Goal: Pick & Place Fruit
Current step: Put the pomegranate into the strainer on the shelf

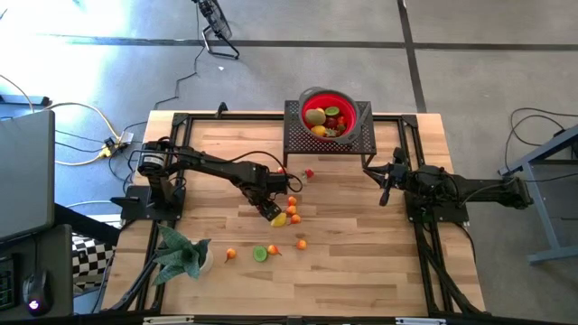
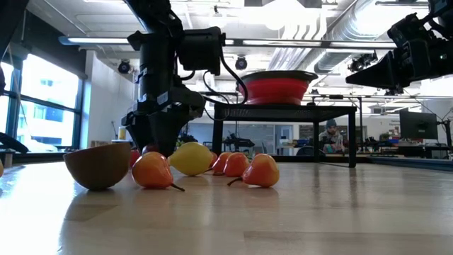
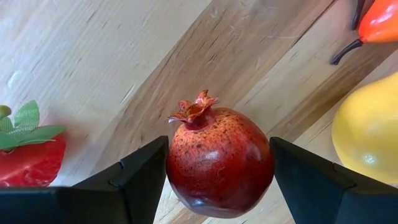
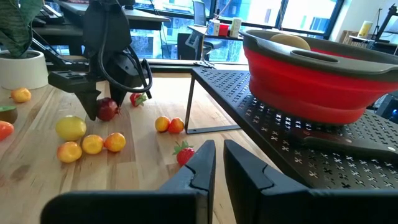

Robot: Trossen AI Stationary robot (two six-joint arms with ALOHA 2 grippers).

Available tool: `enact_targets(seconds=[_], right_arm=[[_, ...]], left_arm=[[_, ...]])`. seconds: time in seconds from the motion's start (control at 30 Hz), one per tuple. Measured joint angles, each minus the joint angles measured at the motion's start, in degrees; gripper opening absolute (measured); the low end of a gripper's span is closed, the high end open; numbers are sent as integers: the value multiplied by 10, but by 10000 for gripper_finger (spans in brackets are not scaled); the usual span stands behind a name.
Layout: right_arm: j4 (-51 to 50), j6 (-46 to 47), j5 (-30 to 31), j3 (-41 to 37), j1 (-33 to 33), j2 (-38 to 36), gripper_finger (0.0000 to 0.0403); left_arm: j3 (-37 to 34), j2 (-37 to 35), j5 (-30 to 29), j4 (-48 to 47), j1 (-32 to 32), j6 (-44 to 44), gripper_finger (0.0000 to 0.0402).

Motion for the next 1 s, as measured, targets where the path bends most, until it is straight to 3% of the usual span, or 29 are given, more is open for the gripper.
enact_targets(seconds=[1.0], right_arm=[[0,-1,0,0,0,0,26]], left_arm=[[0,0,0,0,0,19,268]])
